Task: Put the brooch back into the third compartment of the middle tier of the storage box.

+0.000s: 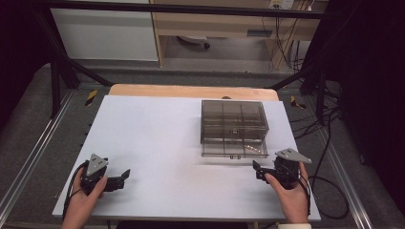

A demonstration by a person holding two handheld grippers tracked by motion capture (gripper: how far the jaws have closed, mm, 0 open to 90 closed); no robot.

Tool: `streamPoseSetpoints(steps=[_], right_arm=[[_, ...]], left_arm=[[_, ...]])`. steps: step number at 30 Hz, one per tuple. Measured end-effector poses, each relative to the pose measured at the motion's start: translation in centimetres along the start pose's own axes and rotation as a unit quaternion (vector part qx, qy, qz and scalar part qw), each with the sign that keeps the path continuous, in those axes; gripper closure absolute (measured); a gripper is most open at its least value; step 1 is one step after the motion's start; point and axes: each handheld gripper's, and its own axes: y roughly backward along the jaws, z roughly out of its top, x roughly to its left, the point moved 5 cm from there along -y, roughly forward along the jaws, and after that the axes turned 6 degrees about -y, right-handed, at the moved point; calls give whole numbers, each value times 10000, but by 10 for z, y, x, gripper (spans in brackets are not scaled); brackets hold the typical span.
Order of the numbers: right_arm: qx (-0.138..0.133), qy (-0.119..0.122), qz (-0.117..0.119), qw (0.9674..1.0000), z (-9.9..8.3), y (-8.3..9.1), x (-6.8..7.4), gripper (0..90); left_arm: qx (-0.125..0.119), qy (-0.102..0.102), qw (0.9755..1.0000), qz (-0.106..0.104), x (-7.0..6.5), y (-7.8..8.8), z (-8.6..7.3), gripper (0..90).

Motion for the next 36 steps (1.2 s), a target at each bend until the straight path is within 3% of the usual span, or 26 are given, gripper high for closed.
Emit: streamPoseSetpoints(steps=[10,15,19,22,23,27,36], right_arm=[[750,55,-45,9972,-19,-8,1,67],[1180,-82,11,9930,-28,-12,1,187],[1168,-97,72,9931,-28,-11,1,296],[1202,18,212,9925,-29,-11,5,429],[1202,18,212,9925,-29,-11,5,429],[1226,200,334,9917,-29,-10,11,566],[1189,520,436,9906,-33,-14,21,732]], left_arm=[[2,-9,10000,2,0,0,0,53],[4,-6,10000,4,0,0,0,53],[5,-17,10000,-5,0,0,0,53],[5,-15,10000,-6,0,-1,0,53],[4,-15,10000,-6,0,-1,0,53],[3,-24,10000,1,0,0,0,53],[10,-32,10000,-13,-1,-1,0,53]])
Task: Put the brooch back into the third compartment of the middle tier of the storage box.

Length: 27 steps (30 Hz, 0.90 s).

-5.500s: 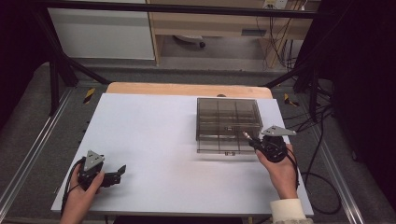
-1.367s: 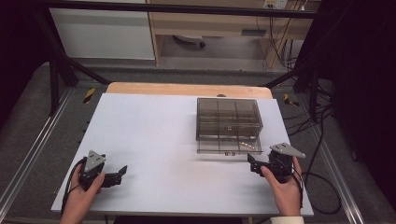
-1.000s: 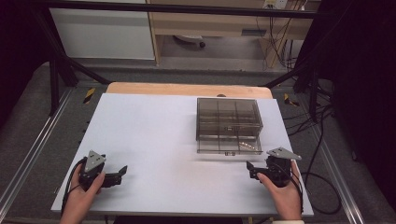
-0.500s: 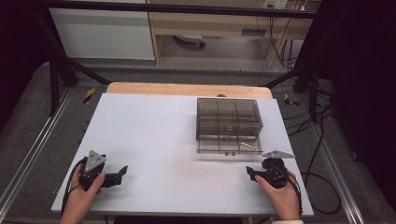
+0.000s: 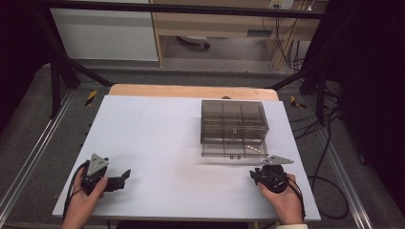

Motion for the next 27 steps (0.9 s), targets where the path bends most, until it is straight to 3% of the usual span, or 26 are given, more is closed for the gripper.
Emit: streamPoseSetpoints(steps=[15,27], right_arm=[[-51,339,92,9994,-1,-4,6,857],[-170,480,93,9987,1,-5,7,891]], left_arm=[[-9,27,10000,7,1,0,0,53],[-9,25,10000,-6,0,0,0,53]])
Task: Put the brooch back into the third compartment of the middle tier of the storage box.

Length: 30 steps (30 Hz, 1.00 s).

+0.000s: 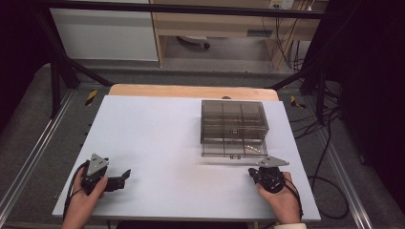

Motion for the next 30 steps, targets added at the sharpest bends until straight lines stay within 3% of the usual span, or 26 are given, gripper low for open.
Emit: streamPoseSetpoints(steps=[11,30], right_arm=[[-202,203,32,9996,4,-7,4,900],[-653,156,18,9977,13,-10,-2,900]], left_arm=[[29,43,10000,25,1,-1,-1,53],[-40,86,9999,33,2,0,0,55]])
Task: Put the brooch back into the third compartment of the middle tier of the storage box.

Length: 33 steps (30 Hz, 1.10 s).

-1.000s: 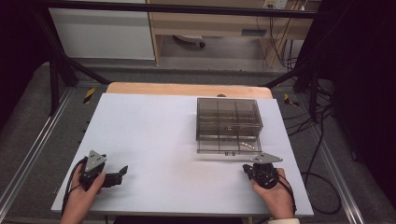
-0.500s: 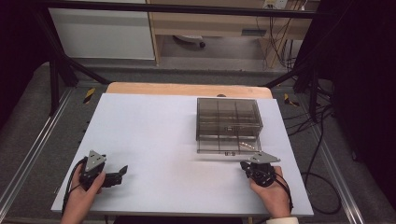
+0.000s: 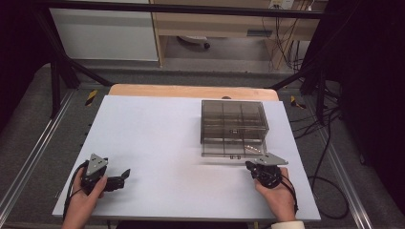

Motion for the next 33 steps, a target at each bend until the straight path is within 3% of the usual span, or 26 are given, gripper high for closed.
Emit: streamPoseSetpoints(steps=[8,19,28,33], right_arm=[[-26,-78,-56,10000,1,-1,-2,900],[-114,50,22,9999,5,-5,7,900],[-115,-95,29,9999,7,-8,6,900],[-164,-22,-58,9998,11,-13,8,900]], left_arm=[[17,-14,10000,2,1,1,-1,57],[7,8,10000,-2,0,0,-1,57],[31,-40,10000,-30,-1,-1,0,56],[26,-47,10000,-22,-2,0,0,56]])
